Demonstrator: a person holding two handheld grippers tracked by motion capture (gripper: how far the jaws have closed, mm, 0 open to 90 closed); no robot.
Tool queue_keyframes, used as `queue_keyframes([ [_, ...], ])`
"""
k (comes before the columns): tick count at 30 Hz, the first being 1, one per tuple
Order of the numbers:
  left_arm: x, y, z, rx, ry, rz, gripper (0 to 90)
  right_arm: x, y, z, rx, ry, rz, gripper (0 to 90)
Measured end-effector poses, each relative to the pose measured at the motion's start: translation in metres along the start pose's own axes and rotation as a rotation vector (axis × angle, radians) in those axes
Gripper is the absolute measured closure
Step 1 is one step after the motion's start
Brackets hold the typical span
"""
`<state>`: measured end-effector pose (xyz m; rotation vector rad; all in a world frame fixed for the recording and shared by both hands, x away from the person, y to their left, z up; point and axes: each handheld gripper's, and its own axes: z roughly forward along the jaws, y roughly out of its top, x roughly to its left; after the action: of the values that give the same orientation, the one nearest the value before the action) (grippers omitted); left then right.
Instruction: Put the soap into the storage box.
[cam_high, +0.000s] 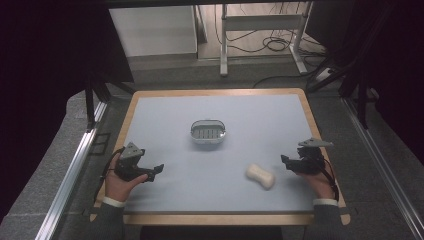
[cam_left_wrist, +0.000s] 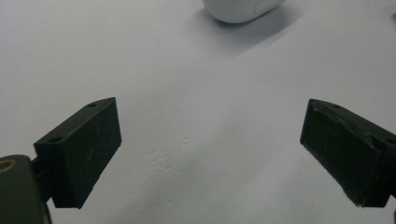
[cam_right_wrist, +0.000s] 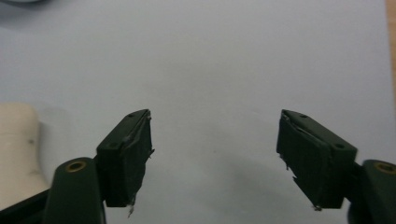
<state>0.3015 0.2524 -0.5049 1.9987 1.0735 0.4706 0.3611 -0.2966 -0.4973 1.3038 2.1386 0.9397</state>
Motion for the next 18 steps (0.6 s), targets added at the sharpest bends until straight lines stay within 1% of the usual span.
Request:
queue_keyframes([
  [8, -0.001, 0.000, 0.003, 0.010, -0.001, 0.007, 5.9, -0.001, 0.004, -0.003, -0.007, 0.018, -0.012, 27.3],
  [9, -0.001, 0.000, 0.003, 0.012, 0.000, 0.007, 5.9, -0.001, 0.007, -0.006, -0.013, 0.028, -0.017, 27.3],
  [11, -0.001, 0.000, 0.003, 0.014, -0.001, 0.005, 6.0, -0.001, 0.007, -0.007, -0.016, 0.030, -0.017, 27.4],
  [14, -0.001, 0.000, 0.003, 0.018, -0.002, -0.002, 6.0, 0.000, 0.011, -0.010, -0.021, 0.044, -0.025, 27.3],
  [15, -0.002, 0.001, 0.004, 0.014, -0.011, -0.007, 6.0, 0.001, 0.013, -0.011, -0.009, 0.058, -0.025, 27.4],
  [16, -0.002, 0.001, 0.004, 0.012, -0.020, -0.008, 6.0, 0.001, 0.013, -0.011, -0.009, 0.058, -0.025, 27.4],
  [18, -0.003, 0.002, 0.007, 0.026, -0.017, 0.004, 6.0, 0.003, 0.016, -0.011, 0.010, 0.073, -0.033, 27.3],
])
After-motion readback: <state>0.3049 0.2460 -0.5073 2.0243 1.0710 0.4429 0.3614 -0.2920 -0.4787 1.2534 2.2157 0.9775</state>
